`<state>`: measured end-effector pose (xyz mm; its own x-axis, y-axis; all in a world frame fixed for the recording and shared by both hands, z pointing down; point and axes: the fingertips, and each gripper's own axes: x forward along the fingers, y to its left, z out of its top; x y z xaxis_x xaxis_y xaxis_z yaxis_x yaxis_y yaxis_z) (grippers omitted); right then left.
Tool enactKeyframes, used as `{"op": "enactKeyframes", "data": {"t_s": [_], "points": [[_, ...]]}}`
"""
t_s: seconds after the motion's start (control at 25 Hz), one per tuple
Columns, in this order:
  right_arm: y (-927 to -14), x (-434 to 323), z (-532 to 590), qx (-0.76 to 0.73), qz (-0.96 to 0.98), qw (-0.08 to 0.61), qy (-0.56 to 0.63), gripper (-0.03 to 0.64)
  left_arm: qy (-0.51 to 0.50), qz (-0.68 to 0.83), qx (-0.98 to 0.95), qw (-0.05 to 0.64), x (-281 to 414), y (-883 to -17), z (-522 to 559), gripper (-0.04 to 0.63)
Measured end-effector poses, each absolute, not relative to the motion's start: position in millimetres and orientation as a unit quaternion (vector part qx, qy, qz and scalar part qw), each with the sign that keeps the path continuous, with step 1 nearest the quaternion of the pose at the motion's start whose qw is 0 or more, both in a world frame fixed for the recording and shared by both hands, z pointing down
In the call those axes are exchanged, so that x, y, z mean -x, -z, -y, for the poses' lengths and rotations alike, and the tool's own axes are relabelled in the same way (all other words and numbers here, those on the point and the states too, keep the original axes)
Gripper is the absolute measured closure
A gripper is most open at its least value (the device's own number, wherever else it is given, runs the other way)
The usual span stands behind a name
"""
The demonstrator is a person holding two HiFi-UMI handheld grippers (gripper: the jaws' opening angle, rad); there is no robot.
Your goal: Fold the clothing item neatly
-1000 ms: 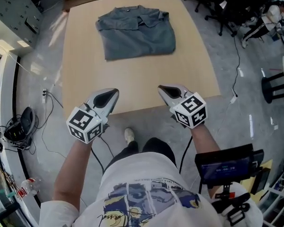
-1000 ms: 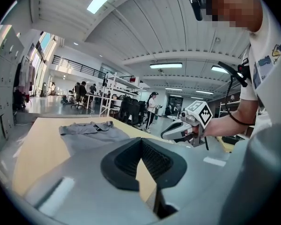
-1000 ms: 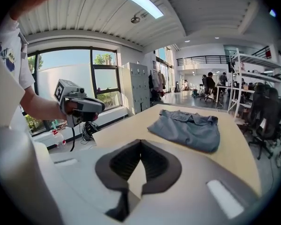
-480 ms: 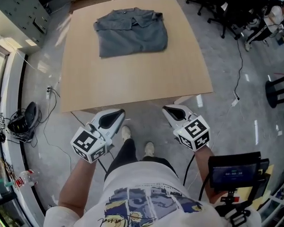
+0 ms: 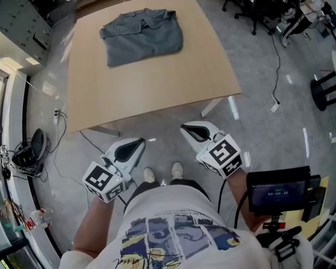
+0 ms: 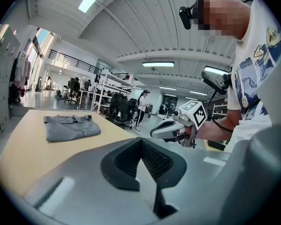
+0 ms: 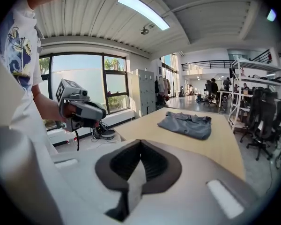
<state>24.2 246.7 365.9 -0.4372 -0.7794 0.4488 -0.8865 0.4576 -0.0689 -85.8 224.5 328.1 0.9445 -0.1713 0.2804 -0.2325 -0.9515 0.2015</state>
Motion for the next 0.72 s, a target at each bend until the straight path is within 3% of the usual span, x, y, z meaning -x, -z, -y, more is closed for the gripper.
{"op": "enactKeyframes", "data": {"t_s": [0.72], "points": [[-332.2,27.3,-256.5,-0.508,0.833,0.176,-0.133,0.614,-0.125,0.065,-0.983,0.120,113.3,-311.1,-233.2,0.589]]}}
